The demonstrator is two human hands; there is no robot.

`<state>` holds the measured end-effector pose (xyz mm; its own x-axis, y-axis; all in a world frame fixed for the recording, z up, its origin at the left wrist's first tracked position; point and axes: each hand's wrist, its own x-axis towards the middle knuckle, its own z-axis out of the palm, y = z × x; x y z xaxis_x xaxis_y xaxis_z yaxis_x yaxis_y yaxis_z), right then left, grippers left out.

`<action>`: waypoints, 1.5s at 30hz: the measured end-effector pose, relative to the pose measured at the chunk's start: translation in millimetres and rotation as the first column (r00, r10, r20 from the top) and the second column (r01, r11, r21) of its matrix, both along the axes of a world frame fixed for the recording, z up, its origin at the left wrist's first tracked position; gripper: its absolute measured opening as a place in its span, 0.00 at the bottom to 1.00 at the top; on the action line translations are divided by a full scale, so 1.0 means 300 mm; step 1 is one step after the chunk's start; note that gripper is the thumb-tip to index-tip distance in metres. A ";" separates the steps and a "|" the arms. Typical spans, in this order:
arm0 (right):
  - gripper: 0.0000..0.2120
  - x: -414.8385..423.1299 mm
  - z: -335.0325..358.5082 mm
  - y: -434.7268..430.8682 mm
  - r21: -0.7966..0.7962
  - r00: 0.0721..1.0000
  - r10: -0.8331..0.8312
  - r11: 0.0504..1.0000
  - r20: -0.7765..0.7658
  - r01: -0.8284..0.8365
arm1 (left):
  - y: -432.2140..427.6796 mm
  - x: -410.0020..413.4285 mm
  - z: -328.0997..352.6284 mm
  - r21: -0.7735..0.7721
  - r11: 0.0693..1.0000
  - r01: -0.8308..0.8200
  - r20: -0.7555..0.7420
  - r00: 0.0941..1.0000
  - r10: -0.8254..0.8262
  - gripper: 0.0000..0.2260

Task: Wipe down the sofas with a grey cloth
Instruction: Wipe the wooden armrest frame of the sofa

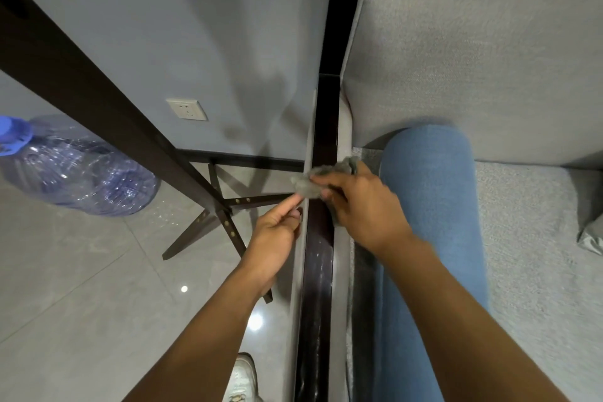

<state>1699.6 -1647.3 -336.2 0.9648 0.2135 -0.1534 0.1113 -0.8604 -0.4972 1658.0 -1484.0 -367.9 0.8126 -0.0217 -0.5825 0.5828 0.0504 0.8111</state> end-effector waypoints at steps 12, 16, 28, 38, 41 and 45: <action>0.16 -0.189 -0.002 -0.020 0.092 0.995 0.042 0.995 -0.093 -0.034 | 0.007 -0.073 0.015 -0.065 0.998 0.026 0.019 1.000 -0.024 0.22; 0.16 -0.147 -0.008 0.011 0.069 0.996 -0.053 0.996 -0.074 0.058 | 0.005 -0.094 0.021 0.011 1.000 0.025 0.045 0.999 -0.025 0.17; 0.16 -0.324 -0.004 0.010 0.107 0.993 -0.027 0.993 -0.114 0.039 | 0.070 -0.266 0.029 0.018 0.980 0.200 0.059 0.978 -0.201 0.21; 0.16 -0.465 -0.020 -0.001 0.148 0.994 0.022 0.989 -0.107 -0.006 | 0.094 -0.455 0.033 -0.014 0.983 0.182 -0.031 0.983 -0.182 0.21; 0.17 -0.576 -0.014 0.010 0.138 0.991 0.058 0.990 -0.123 -0.041 | 0.084 -0.525 0.052 0.007 0.989 0.147 -0.038 0.988 -0.147 0.20; 0.16 -0.744 -0.003 -0.006 0.144 0.981 0.087 0.988 -0.173 -0.062 | 0.076 -0.607 0.078 0.010 0.993 0.118 -0.076 0.990 -0.117 0.25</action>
